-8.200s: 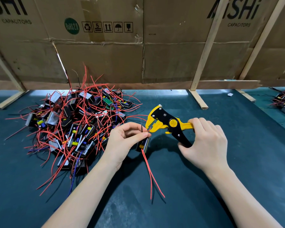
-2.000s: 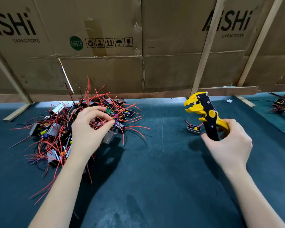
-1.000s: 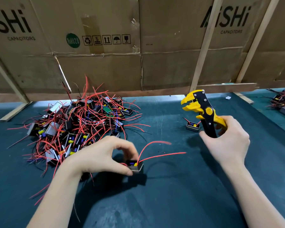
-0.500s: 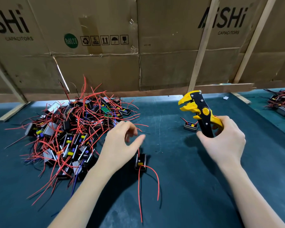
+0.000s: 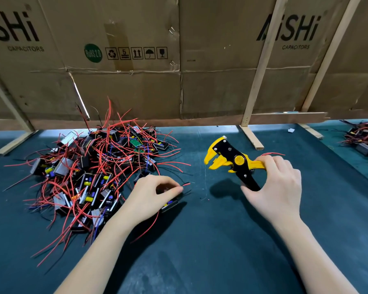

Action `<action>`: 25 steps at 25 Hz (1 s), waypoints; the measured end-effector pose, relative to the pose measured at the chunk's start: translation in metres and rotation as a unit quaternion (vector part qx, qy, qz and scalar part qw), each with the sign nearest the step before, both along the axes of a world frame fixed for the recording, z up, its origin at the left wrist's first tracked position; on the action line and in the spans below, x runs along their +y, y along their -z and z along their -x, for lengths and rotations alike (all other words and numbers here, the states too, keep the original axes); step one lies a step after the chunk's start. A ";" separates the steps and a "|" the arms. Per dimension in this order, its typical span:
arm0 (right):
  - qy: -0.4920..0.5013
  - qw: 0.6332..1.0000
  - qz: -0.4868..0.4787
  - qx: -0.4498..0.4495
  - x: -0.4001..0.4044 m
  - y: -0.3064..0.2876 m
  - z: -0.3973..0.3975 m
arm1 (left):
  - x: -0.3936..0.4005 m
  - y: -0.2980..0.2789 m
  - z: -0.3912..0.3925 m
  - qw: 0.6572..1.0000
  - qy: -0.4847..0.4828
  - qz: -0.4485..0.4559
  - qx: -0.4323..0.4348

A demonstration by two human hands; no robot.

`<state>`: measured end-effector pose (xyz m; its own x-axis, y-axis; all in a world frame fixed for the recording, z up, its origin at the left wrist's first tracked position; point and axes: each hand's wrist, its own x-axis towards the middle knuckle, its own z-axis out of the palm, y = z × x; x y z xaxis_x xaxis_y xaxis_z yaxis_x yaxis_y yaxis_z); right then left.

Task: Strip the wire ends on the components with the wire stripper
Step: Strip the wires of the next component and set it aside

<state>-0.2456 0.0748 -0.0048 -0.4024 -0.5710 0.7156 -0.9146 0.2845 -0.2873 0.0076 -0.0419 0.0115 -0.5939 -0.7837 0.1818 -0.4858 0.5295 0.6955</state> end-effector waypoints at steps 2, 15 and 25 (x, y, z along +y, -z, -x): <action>-0.006 1.000 -0.007 -0.004 -0.001 0.003 -0.003 | 0.002 0.002 0.004 0.999 -0.005 -0.019 0.031; -0.002 0.998 -0.055 0.007 -0.002 0.004 -0.007 | 0.013 0.003 0.011 0.997 -0.039 0.003 0.072; -0.011 0.998 -0.054 0.026 -0.005 0.007 -0.022 | 0.012 0.003 0.014 0.991 -0.044 0.015 0.124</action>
